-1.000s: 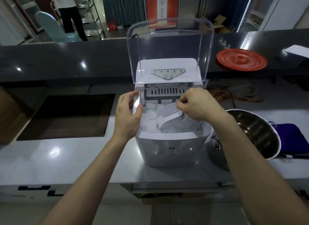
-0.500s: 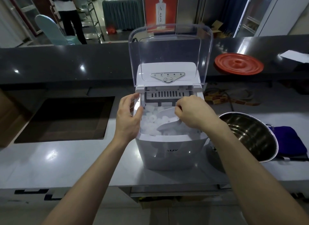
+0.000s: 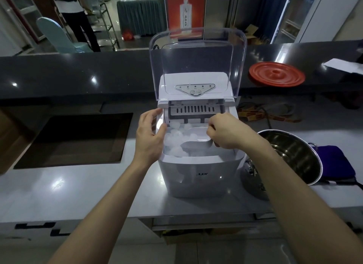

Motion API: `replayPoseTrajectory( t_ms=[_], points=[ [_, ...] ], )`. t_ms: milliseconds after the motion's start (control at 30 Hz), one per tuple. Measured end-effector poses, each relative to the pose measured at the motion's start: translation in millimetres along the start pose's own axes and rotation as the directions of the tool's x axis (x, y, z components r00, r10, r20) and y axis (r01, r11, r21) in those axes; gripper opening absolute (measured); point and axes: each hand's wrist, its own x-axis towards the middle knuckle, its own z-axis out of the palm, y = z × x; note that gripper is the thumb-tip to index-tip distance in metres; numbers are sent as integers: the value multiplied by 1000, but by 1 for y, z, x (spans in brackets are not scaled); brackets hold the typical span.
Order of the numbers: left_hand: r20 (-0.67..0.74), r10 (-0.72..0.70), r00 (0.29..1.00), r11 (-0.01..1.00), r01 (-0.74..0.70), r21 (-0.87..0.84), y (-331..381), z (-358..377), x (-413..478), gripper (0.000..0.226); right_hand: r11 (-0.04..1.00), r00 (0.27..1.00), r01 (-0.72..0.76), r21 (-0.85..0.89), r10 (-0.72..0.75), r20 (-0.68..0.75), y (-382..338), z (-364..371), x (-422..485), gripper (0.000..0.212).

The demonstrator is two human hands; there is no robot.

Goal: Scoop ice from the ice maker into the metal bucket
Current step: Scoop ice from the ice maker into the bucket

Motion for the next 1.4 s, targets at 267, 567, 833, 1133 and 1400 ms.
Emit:
replayPoseTrajectory(
  t_ms=[267, 567, 833, 1133, 1400],
  points=[
    [2, -3, 1000, 1000, 3, -20, -1, 0, 1, 37, 988, 983, 44, -146, -69, -172, 3, 15, 2, 19],
    [-2, -7, 1000, 1000, 7, -21, -2, 1, 2, 36, 1000, 998, 13, -16, -14, -68, 4, 7, 3, 25],
    [-6, -5, 1000, 1000, 5, -11, -4, 2, 3, 36, 999, 995, -47, 5, 47, -90, -4, 19, 9, 24],
    [-1, -4, 1000, 1000, 4, -4, -7, 2, 4, 36, 992, 974, -79, 101, 99, -202, -4, 16, 4, 29],
    [2, 1, 1000, 1000, -1, -3, -9, -1, 5, 38, 985, 943, -71, 154, 117, -311, 3, -10, -14, 29]
  ],
)
